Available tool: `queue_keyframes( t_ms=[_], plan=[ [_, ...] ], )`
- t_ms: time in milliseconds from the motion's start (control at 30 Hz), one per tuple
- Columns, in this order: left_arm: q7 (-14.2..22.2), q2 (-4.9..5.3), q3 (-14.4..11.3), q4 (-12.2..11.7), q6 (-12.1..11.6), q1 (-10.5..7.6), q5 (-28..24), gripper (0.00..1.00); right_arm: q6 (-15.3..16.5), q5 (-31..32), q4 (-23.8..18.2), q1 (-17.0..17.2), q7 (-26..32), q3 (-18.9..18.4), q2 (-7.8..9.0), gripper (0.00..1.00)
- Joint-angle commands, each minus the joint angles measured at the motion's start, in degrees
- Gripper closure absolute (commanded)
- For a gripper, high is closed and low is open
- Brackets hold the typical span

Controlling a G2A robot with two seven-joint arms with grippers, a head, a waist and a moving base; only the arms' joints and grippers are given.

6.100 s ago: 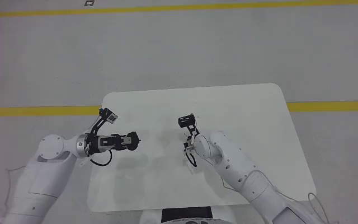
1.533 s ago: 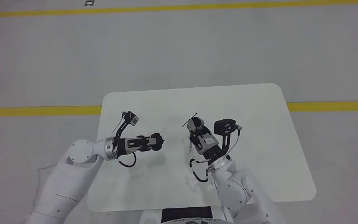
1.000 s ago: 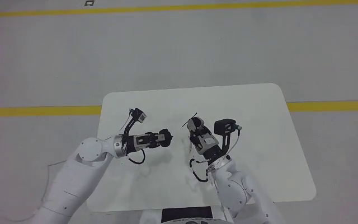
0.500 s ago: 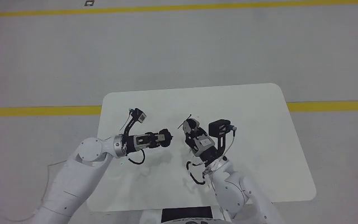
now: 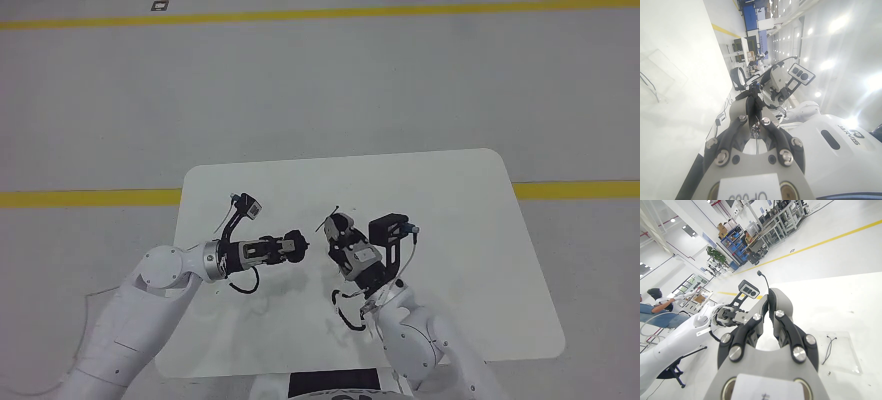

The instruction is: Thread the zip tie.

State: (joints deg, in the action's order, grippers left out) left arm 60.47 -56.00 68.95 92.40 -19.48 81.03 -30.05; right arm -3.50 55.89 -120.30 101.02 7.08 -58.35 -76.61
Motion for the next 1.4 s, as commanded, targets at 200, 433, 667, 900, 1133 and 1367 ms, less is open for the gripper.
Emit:
queue_keyframes(
  t_ms=[200,433,667,900,1133,1367],
  plan=[
    [0.0,0.0,0.0,0.0,0.0,0.0,0.0,1.0,1.48,3.47,-2.83,2.95,-1.6,-0.15,0.63,1.0],
    [0.0,0.0,0.0,0.0,0.0,0.0,0.0,1.0,3.43,4.83,-3.58,4.57,-0.75,-0.5,1.2,1.0],
    [0.0,0.0,0.0,0.0,0.0,0.0,0.0,1.0,3.26,5.22,-3.05,3.88,-0.94,0.4,1.25,1.0],
    [0.0,0.0,0.0,0.0,0.0,0.0,0.0,1.0,2.69,5.9,-2.57,3.37,-1.21,1.44,1.28,1.0],
    [0.0,0.0,0.0,0.0,0.0,0.0,0.0,1.0,2.22,6.56,-2.56,3.17,-0.87,1.96,1.4,1.0],
    [0.0,0.0,0.0,0.0,0.0,0.0,0.0,1.0,2.11,6.72,-2.37,3.12,-0.79,2.07,1.56,1.0]
  ],
)
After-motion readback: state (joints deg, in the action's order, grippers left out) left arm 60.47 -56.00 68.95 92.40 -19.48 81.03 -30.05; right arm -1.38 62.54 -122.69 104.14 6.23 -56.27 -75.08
